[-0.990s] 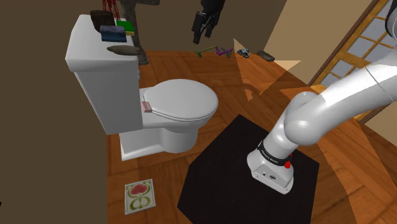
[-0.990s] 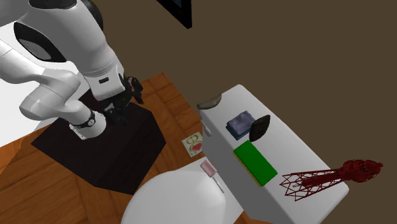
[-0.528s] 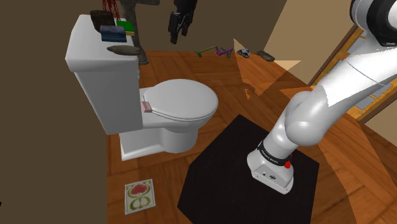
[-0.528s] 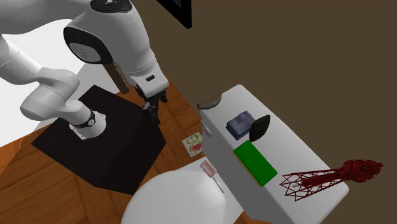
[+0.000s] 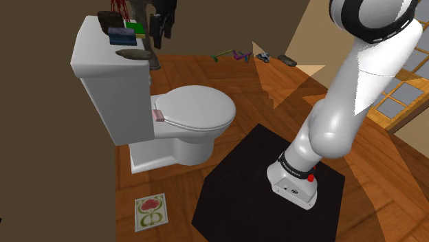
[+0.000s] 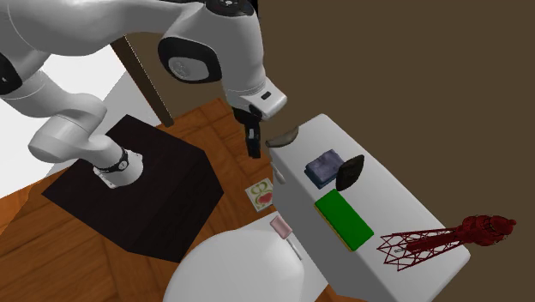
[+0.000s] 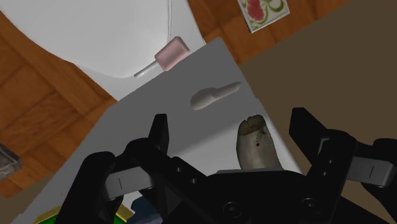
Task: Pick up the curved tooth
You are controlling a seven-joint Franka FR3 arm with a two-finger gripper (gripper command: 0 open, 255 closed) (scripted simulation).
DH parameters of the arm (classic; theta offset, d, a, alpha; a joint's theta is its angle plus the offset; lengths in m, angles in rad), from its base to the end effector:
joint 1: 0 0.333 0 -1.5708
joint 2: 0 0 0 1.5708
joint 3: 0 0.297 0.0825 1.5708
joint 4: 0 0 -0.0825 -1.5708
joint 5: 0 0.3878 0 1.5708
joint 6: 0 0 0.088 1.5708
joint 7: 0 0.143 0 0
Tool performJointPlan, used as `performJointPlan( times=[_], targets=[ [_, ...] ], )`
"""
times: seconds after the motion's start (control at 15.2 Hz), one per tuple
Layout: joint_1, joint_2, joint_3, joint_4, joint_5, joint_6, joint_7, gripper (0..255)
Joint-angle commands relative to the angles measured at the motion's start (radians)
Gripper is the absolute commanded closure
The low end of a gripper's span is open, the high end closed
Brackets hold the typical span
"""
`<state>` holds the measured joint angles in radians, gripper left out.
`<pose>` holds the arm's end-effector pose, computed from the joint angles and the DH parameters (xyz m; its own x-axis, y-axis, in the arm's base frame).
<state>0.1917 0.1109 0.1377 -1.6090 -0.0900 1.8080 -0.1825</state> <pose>0.5824 0.1845 0.5092 0.8600 0.5050 0.0735 0.4987 -0.8622 0.0886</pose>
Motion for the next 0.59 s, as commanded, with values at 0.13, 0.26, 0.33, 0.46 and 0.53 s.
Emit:
performJointPlan(
  times=[0.13, 0.26, 0.33, 0.46, 0.53],
  targets=[
    [0.041, 0.158, 0.030, 0.192, -0.032, -0.048, -0.032, 0],
    [0.055, 0.206, 0.037, 0.254, -0.042, -0.066, -0.043, 0],
    [0.055, 0.204, 0.037, 0.237, -0.042, -0.051, -0.042, 0],
    [0.053, 0.201, 0.037, 0.206, -0.042, -0.023, -0.040, 0],
    [0.052, 0.200, 0.036, 0.190, -0.042, -0.009, -0.039, 0]
  ],
)
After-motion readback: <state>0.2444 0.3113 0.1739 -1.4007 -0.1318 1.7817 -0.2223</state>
